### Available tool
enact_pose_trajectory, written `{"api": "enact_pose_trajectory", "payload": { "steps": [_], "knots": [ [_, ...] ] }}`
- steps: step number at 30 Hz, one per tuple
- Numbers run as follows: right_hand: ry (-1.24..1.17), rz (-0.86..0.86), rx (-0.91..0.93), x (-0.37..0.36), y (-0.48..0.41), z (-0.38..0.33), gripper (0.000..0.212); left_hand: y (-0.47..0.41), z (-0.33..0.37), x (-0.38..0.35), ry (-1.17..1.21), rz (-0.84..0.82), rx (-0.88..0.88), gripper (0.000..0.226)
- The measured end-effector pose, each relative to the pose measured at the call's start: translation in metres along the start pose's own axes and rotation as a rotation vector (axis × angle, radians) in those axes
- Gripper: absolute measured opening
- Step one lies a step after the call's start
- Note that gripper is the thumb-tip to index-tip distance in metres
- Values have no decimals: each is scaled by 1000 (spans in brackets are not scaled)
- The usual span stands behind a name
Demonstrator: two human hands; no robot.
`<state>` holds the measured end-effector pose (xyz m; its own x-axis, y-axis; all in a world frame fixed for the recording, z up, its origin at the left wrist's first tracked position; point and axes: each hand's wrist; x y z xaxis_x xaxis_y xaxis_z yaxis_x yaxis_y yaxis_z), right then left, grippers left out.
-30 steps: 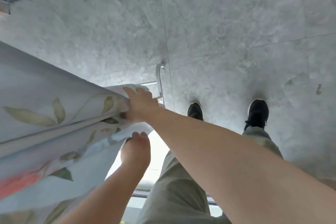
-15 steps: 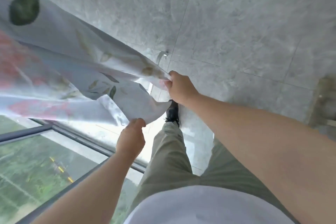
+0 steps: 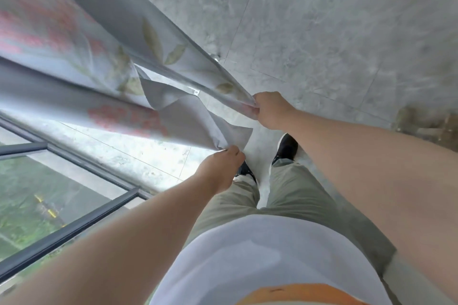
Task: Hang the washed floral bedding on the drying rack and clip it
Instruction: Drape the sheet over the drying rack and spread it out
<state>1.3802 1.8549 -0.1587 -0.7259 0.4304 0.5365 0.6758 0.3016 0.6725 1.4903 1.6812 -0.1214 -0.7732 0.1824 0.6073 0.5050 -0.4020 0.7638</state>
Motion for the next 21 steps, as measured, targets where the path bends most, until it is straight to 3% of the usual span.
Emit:
{"api": "enact_pose_trajectory", "payload": {
  "steps": [3, 10, 14, 17, 21],
  "knots": [
    [-42, -2, -18, -1, 2, 4, 43, -3, -4, -1, 29, -31, -7, 44],
    [9, -2, -22, -8, 17, 2, 17, -4, -2, -6, 20, -44, 5, 41],
    [12, -24, -10, -5, 25, 5, 24, -8, 1, -9, 1, -139, 48, 47],
    [62, -131, 25, 6, 32, -1, 23, -3, 14, 0, -55, -203, 176, 56],
    [66, -232, 124, 46, 51, -15, 41, 9, 39, 33, 183, -88, 405, 49]
  ]
}}
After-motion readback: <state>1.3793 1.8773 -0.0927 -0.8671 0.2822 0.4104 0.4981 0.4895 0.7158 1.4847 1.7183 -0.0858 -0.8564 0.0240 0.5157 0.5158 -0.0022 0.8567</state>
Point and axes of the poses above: each hand's wrist, its own y-axis away from the middle knuckle, its own x-axis out of the back of the hand, z = x × y, and after that the axes turned 1 degree about -z, right-handed
